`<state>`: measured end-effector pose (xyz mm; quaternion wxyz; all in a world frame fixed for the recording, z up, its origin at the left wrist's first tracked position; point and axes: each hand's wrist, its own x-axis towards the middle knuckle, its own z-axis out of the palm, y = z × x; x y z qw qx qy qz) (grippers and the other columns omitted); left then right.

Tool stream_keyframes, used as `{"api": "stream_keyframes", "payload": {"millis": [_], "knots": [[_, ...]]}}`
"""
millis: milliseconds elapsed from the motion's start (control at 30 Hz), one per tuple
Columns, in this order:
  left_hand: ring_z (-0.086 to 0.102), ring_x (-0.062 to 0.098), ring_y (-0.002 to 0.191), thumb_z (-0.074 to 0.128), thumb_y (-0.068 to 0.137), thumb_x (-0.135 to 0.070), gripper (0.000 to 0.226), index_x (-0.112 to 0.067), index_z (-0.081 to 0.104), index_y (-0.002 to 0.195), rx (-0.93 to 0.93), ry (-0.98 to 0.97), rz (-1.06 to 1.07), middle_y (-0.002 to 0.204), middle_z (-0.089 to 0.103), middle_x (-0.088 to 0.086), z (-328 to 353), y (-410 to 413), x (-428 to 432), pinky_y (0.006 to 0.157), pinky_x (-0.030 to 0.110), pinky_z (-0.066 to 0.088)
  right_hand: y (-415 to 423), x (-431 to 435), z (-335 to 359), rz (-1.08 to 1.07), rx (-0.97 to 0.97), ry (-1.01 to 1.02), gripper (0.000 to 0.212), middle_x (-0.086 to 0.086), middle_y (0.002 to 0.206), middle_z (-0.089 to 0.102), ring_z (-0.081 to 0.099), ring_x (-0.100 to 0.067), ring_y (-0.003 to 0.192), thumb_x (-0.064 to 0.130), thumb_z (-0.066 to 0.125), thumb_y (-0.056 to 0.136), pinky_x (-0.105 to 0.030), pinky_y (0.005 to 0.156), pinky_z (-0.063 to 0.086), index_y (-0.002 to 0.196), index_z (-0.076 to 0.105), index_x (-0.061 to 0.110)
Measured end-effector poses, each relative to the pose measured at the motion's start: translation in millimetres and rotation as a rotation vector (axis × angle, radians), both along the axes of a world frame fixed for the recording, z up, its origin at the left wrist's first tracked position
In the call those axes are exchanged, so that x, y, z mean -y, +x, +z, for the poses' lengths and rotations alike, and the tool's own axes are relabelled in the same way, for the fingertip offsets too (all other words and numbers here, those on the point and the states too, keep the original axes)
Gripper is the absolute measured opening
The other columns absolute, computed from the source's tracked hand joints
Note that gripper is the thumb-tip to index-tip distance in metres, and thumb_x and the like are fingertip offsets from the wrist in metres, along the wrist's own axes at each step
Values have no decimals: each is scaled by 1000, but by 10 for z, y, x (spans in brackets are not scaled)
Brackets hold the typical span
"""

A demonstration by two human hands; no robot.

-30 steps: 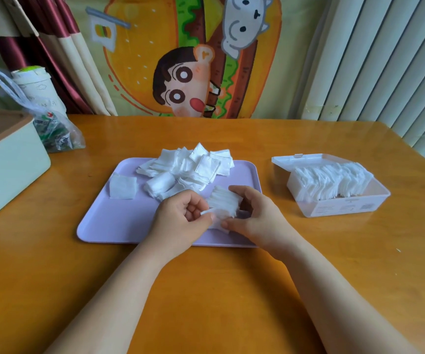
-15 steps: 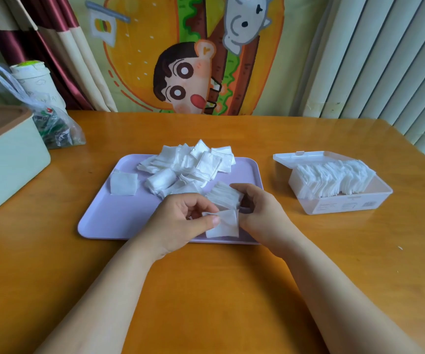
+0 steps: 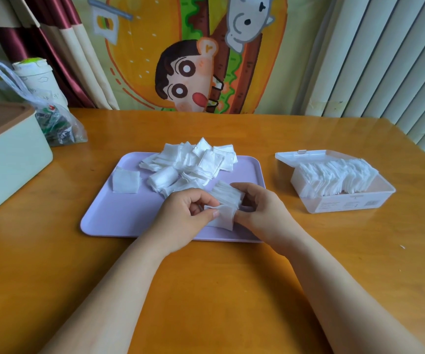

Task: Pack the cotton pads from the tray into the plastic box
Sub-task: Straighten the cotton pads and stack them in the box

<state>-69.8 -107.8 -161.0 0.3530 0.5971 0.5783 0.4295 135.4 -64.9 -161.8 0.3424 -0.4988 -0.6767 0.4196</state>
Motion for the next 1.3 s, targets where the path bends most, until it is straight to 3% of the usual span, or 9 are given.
{"api": "stream_keyframes", "payload": {"millis": [233, 533, 667, 800, 933, 1033, 1100, 1200, 1300], "knots": [[43, 11, 56, 81, 90, -16, 12, -28, 77, 91, -29, 41, 5, 59, 45, -1, 1, 33, -5, 55, 19, 42, 3, 18, 16, 10, -3, -13, 56, 7, 118, 76, 72, -6, 110, 0, 75, 87, -30, 99, 60, 136, 65, 25], [40, 5, 53, 83, 88, -10, 16, -25, 77, 88, -84, 128, 12, 54, 43, -16, -7, 50, -13, 55, 11, 38, -7, 42, 44, 9, 16, 21, 52, 9, 114, 77, 72, -3, 107, 0, 73, 88, -23, 96, 59, 135, 68, 23], [38, 7, 53, 84, 86, -11, 17, -25, 75, 84, -88, 126, 41, 55, 40, -9, -10, 67, -18, 54, 13, 38, -10, 44, 43, 24, 17, 9, 55, 8, 116, 76, 72, -5, 107, 2, 74, 88, -28, 98, 59, 137, 66, 23], [37, 8, 51, 81, 87, -9, 20, -25, 70, 81, -109, 134, 72, 53, 39, -7, -28, 70, -23, 53, 16, 39, -6, 47, 38, 81, -21, -22, 56, 6, 120, 75, 71, -10, 115, 17, 76, 85, -39, 106, 56, 139, 64, 24], [42, 9, 51, 84, 84, -12, 24, -26, 64, 82, -110, 147, 115, 54, 44, -6, -39, 86, -25, 54, 19, 42, -3, 85, 56, 137, -16, -76, 84, 11, 123, 70, 66, -2, 117, 37, 99, 65, -23, 102, 52, 138, 58, 31], [48, 11, 56, 84, 84, -15, 25, -27, 63, 85, -105, 129, 114, 60, 52, 3, -39, 80, -22, 57, 18, 45, -73, 126, 48, 75, 51, 9, 74, 14, 119, 69, 67, -1, 110, 38, 97, 71, -18, 94, 53, 134, 58, 32], [53, 11, 60, 84, 84, -15, 24, -28, 63, 87, -74, 111, 108, 72, 61, 11, -40, 57, -25, 61, 20, 49, -95, 127, 44, 25, 24, 34, 58, 12, 118, 71, 68, -3, 109, 31, 89, 83, -23, 94, 56, 134, 61, 27], [57, 16, 68, 85, 84, -14, 26, -28, 64, 92, -9, 95, 113, 85, 66, 9, -25, 38, -27, 70, 28, 56, -70, 117, 46, 26, -22, 20, 44, 8, 118, 73, 70, -4, 111, 12, 76, 92, -29, 98, 58, 133, 64, 23], [60, 11, 74, 87, 82, -15, 38, -32, 65, 108, 26, 67, 82, 98, 66, -1, -16, 33, -23, 76, 27, 58, -49, 118, 69, 37, -61, -33, 45, 1, 115, 74, 72, -7, 99, -1, 66, 92, -27, 84, 59, 129, 65, 25]]}}
